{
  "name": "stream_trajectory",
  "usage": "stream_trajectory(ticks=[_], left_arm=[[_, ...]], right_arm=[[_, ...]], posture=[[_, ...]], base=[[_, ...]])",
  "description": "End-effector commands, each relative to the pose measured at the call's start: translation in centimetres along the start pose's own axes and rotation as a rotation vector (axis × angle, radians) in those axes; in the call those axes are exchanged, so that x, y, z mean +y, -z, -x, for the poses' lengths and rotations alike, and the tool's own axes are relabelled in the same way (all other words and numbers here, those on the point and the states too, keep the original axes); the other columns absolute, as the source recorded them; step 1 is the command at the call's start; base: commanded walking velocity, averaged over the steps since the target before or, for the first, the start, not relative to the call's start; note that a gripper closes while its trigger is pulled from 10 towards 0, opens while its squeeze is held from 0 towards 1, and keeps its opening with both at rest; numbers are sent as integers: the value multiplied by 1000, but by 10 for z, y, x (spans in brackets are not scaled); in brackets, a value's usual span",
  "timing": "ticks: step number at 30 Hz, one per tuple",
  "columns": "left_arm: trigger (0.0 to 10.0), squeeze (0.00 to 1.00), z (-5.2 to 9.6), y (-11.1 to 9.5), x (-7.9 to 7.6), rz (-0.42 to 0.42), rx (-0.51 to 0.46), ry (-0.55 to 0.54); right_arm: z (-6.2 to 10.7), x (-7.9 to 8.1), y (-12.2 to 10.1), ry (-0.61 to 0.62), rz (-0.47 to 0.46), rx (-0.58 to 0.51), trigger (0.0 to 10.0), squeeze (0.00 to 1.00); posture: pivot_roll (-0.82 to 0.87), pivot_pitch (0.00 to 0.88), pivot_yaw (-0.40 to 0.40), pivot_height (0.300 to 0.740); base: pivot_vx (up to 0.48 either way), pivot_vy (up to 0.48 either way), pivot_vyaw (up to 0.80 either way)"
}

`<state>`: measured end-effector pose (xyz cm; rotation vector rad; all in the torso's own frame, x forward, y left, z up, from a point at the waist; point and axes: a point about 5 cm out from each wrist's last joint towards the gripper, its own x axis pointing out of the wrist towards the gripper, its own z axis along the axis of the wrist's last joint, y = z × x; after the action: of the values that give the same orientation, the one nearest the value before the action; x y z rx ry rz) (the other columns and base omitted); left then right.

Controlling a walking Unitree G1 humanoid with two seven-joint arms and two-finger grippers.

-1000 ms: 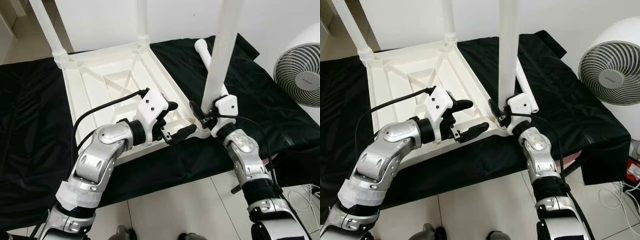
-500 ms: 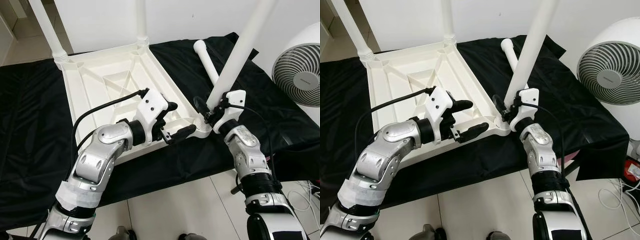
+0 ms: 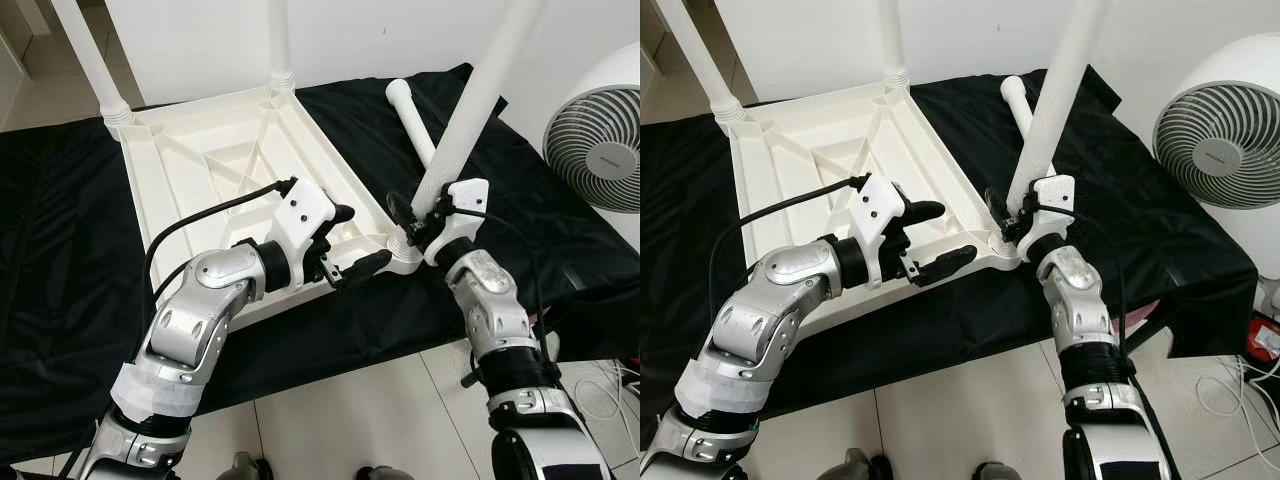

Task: Building children table

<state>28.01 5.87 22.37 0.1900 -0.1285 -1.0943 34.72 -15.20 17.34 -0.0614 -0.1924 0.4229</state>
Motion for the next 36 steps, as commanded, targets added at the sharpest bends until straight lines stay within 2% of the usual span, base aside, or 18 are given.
stream_trajectory(ticks=[1, 12, 18, 27, 32, 36], left_arm=[[10000, 0, 1, 0, 2, 2, 6, -78], [10000, 0, 1, 1, 1, 2, 8, -75], [10000, 0, 0, 1, 0, 4, 5, -71], [10000, 0, 1, 1, -1, 7, 5, -68], [10000, 0, 0, 2, -2, 9, 6, -67], [10000, 0, 0, 2, -2, 10, 4, -68]], right_arm=[[10, 14, 35, -50, -32, 163, 10000, 0], [7, 2, 37, 52, -67, 191, 10000, 0], [2, 10, 40, 122, -100, 188, 10000, 0], [-5, 14, 40, 305, -113, 182, 10000, 0], [-11, 24, 41, 430, -109, 195, 10000, 0], [-12, 25, 43, 458, -116, 209, 10000, 0]], posture=[[-49, 126, 57, 740], [-47, 124, 54, 740], [-48, 120, 48, 740], [-45, 106, 46, 740], [-44, 101, 38, 740], [-41, 99, 32, 740]], base=[[0, 0, 0], [0, 0, 0], [0, 0, 0], [0, 0, 0], [0, 0, 0], [0, 0, 0]])
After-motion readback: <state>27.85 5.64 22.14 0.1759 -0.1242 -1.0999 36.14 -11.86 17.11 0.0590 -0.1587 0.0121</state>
